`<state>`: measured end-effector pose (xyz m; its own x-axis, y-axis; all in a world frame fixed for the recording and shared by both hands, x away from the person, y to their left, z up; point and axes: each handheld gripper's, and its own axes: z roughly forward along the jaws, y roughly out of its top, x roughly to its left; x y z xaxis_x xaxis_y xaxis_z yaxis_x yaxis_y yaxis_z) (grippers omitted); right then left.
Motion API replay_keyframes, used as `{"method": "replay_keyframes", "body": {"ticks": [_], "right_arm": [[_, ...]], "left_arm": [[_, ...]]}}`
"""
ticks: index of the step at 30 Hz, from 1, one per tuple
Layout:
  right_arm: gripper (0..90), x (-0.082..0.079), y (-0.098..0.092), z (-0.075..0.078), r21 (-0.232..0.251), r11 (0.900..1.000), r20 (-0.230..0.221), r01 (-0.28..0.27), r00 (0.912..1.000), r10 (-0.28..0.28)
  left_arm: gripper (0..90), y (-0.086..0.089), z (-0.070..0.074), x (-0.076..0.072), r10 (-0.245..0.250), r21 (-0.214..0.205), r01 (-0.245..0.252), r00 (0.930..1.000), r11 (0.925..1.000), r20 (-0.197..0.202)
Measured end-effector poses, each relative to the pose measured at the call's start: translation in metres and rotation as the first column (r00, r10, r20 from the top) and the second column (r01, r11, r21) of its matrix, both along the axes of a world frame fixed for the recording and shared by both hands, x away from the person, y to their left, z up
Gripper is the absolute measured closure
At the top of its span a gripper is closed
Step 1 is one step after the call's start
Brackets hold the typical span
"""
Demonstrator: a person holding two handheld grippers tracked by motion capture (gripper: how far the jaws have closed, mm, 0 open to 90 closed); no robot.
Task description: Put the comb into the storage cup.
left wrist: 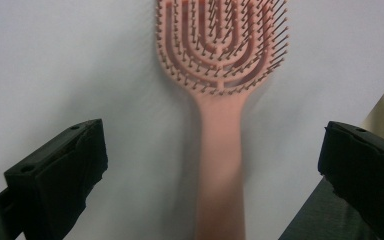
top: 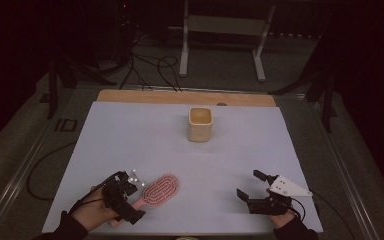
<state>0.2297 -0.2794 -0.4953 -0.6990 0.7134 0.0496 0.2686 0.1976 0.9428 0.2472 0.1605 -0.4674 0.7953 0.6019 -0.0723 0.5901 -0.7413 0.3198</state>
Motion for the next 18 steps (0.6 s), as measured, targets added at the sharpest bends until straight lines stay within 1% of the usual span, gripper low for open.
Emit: {"method": "replay_keyframes", "body": {"ticks": [1,2,3,4,5,7,10,12,16,18], "right_arm": [[9.5,0.0,0.0,-0.001,-0.001,1.0,-0.004,0.001,1.0,-0.001],[9.5,0.0,0.0,-0.001,-0.002,1.0,-0.004,-0.001,1.0,0.001],[9.5,0.0,0.0,0.0,-0.002,1.0,0.001,-0.002,1.0,0.002],[9.5,0.0,0.0,0.0,-0.002,1.0,0.001,-0.002,1.0,0.002],[9.5,0.0,0.0,0.0,-0.001,1.0,0.0,0.0,1.0,0.0],[9.5,0.0,0.0,-0.001,-0.004,1.0,-0.002,-0.003,1.0,0.003],[9.4,0.0,0.0,0.0,-0.004,1.0,0.002,-0.002,1.0,0.002],[9.5,0.0,0.0,-0.001,-0.001,1.0,-0.003,0.0,1.0,0.0],[9.5,0.0,0.0,0.0,-0.003,1.0,0.002,-0.002,1.0,0.002],[9.5,0.0,0.0,0.0,-0.001,1.0,-0.002,-0.001,1.0,0.001]], "left_arm": [[0.4,-0.001,-0.001,0.001,0.003,-0.002,-0.003,0.9998,1.0,-0.017],[0.4,-0.003,-0.002,0.001,0.008,0.002,-0.008,0.9997,1.0,-0.024],[0.4,-0.006,-0.003,0.004,0.014,0.037,-0.013,0.999,0.9992,-0.043],[0.5,-0.006,-0.003,0.004,0.014,0.037,-0.013,0.999,0.9992,-0.043],[0.5,-0.007,-0.003,0.004,0.025,0.041,-0.023,0.9981,0.9989,-0.056],[2.9,-0.01,-0.004,0.006,0.018,0.062,-0.013,0.9972,0.998,-0.073],[4.7,-0.011,-0.003,0.007,0.021,0.069,-0.016,0.9974,0.9975,-0.07],[4.9,-0.012,-0.003,0.008,0.023,0.064,-0.018,0.9966,0.9978,-0.079],[6.7,-0.013,-0.004,0.01,0.019,0.062,-0.013,0.9944,0.998,-0.104],[8.1,-0.015,-0.005,0.01,0.023,0.068,-0.015,0.9942,0.9976,-0.106]]}}
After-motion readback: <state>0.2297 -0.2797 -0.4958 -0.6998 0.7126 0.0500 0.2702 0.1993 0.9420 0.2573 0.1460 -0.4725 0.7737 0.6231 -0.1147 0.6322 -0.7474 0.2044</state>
